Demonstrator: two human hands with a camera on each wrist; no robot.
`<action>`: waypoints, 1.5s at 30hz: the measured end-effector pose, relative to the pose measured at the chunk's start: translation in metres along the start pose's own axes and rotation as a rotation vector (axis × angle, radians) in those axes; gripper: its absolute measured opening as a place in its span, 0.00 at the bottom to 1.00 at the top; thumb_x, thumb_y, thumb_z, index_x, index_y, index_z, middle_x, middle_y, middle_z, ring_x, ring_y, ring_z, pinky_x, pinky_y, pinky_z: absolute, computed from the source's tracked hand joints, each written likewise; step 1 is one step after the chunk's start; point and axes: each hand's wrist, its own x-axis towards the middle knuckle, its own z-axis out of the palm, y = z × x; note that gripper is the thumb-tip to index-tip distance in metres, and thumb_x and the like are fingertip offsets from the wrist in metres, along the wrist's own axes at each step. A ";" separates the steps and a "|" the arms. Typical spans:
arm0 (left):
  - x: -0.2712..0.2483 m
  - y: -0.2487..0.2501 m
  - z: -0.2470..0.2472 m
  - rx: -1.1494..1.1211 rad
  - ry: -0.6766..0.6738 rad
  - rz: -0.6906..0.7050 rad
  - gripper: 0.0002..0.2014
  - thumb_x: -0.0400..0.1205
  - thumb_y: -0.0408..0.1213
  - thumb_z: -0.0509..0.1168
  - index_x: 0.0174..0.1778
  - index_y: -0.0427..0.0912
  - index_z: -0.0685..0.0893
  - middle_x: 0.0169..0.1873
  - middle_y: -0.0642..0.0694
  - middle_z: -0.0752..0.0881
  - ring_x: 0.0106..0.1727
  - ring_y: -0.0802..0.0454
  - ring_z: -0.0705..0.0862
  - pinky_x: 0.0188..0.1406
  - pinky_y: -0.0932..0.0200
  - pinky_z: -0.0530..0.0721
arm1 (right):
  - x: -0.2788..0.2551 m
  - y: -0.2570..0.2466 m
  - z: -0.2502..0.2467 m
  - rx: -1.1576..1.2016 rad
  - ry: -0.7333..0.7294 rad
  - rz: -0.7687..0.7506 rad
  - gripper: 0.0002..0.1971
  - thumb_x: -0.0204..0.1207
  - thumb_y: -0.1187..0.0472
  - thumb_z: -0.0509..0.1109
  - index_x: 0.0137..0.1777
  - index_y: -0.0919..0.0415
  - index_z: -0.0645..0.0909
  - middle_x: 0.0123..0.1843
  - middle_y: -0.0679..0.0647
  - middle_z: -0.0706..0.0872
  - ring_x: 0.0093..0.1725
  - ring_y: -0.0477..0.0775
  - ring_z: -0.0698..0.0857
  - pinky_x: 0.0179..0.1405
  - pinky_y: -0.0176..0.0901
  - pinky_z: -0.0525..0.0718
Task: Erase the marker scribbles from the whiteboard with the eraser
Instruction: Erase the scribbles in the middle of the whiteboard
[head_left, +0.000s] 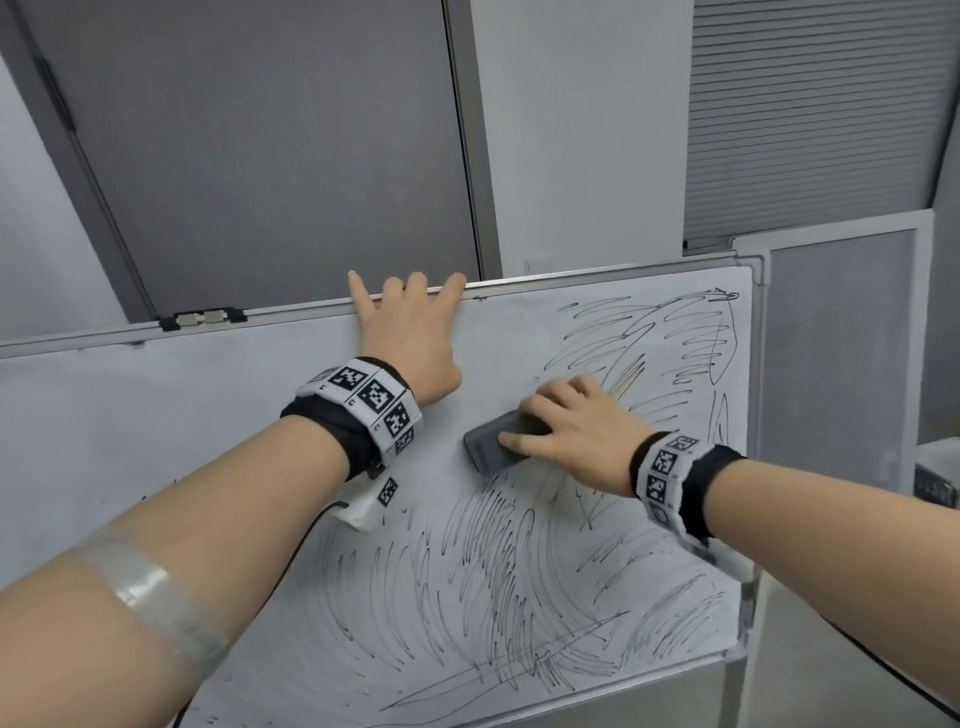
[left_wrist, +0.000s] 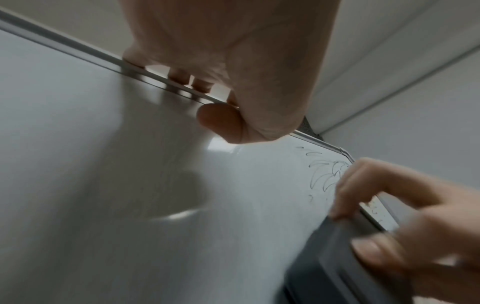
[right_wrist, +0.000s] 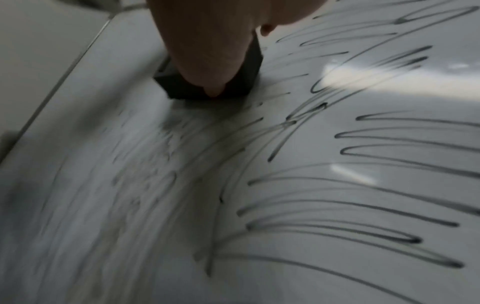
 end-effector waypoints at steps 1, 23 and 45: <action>0.000 0.000 -0.001 -0.012 -0.009 0.000 0.40 0.61 0.39 0.64 0.74 0.54 0.63 0.56 0.43 0.75 0.61 0.38 0.74 0.75 0.19 0.48 | 0.004 0.005 -0.002 0.029 0.050 0.103 0.30 0.67 0.68 0.65 0.70 0.48 0.75 0.59 0.61 0.80 0.56 0.65 0.77 0.48 0.57 0.74; 0.021 0.054 -0.011 -0.008 0.005 0.104 0.41 0.65 0.43 0.66 0.77 0.49 0.64 0.61 0.41 0.77 0.63 0.36 0.75 0.79 0.29 0.52 | -0.007 -0.006 -0.003 0.180 0.255 0.527 0.28 0.75 0.54 0.69 0.75 0.42 0.68 0.55 0.59 0.77 0.48 0.61 0.73 0.45 0.55 0.76; 0.033 0.061 -0.002 -0.046 0.025 0.061 0.37 0.61 0.36 0.65 0.71 0.48 0.67 0.57 0.42 0.77 0.60 0.36 0.76 0.79 0.30 0.52 | -0.033 0.062 0.000 0.289 0.521 1.182 0.29 0.77 0.55 0.69 0.78 0.39 0.69 0.59 0.63 0.76 0.56 0.64 0.74 0.55 0.52 0.76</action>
